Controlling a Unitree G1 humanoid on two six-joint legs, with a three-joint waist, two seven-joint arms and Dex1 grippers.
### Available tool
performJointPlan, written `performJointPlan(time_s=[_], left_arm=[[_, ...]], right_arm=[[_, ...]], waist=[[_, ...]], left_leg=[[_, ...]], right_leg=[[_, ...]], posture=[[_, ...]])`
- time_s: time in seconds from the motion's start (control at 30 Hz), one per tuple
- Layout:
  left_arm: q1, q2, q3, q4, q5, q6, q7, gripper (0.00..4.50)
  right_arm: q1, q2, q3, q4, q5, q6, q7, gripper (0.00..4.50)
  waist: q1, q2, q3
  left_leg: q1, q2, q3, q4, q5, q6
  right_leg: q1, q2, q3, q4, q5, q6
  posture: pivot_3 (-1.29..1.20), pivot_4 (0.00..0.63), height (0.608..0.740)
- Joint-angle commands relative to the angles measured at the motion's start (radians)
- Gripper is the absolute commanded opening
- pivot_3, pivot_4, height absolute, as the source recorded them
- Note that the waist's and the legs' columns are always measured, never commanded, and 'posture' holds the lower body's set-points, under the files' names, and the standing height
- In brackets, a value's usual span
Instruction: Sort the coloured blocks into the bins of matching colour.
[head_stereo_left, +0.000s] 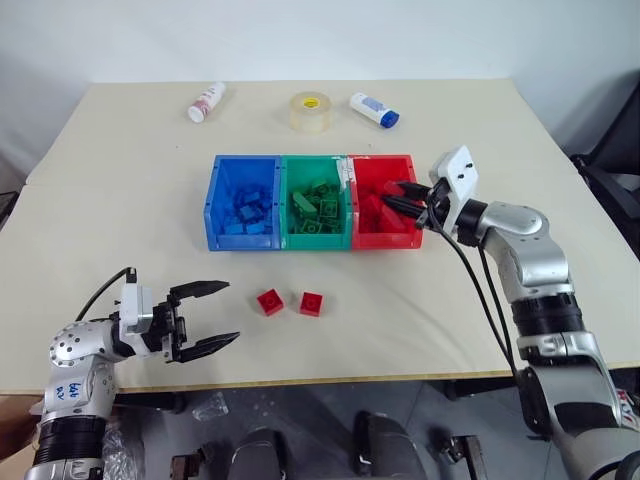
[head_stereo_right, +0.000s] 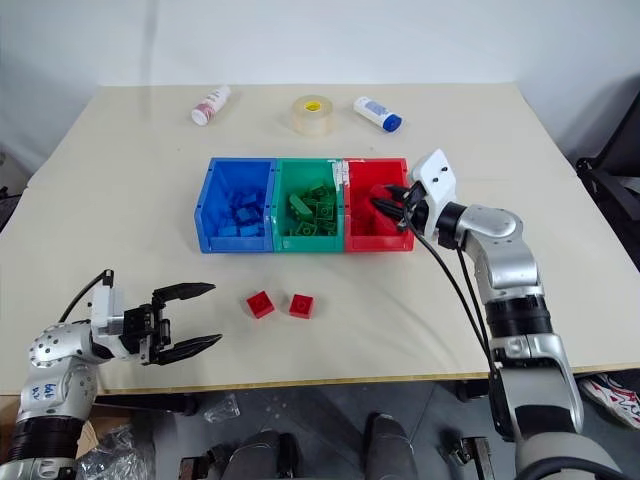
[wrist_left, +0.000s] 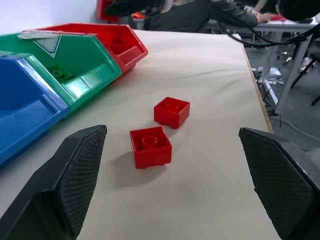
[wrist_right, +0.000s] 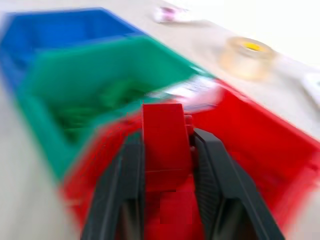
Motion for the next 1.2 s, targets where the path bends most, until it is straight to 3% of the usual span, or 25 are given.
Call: performJointPlan(time_s=[0.03,0.27,0.47,0.67,0.93,1.2], left_arm=[[-0.012,-0.003,-0.001,-0.002,-0.003,-0.015,-0.001,4.5],[-0.022,0.001,-0.002,0.007,-0.004,-0.016,-0.006,4.5],[-0.028,0.008,0.0,0.02,-0.007,-0.011,-0.017,4.5],[-0.049,0.016,0.0,0.057,-0.005,-0.012,-0.04,4.5],[-0.074,0.024,0.001,0.1,-0.001,-0.014,-0.068,4.5],[-0.098,0.027,-0.001,0.132,0.006,-0.016,-0.082,4.5]], right_arm=[[-0.062,0.006,-0.009,0.093,-0.029,-0.09,-0.012,2.08],[-0.051,-0.009,-0.015,0.085,-0.019,-0.113,0.042,4.41],[0.122,-0.097,-0.037,-0.167,0.074,-0.011,0.196,4.46],[0.392,-0.23,-0.125,-0.464,0.232,0.125,0.317,4.46],[0.762,-0.415,-0.326,-0.604,0.333,0.129,0.472,4.46],[0.826,-0.466,-0.388,-0.671,0.373,0.154,0.478,4.46]], waist=[[-0.003,0.0,0.0],[-0.015,0.0,0.0],[-0.01,0.0,0.0],[0.002,0.0,0.0],[0.013,0.0,0.0],[0.011,0.0,0.0]], left_leg=[[0.0,0.0,0.0,0.0,0.0,0.0],[0.0,0.0,0.0,0.0,0.0,0.0],[-0.001,0.0,0.0,-0.001,0.0,0.0],[0.0,0.0,0.0,0.0,0.0,0.0],[0.0,0.0,-0.001,0.001,-0.001,0.001],[0.002,0.0,-0.001,0.001,-0.001,0.0]], right_leg=[[0.0,0.0,0.0,0.0,0.0,0.0],[0.0,0.0,0.0,0.0,0.0,0.0],[0.0,0.0,0.0,-0.002,0.0,0.0],[0.0,0.0,0.0,-0.002,0.0,0.001],[0.003,0.0,0.0,-0.006,0.001,0.001],[0.003,0.0,0.0,-0.006,0.0,0.001]], posture=[[0.0,0.15,0.74],[0.0,0.15,0.74],[0.0,0.15,0.74],[0.0,0.15,0.74],[0.0,0.15,0.74],[0.0,0.15,0.74]])
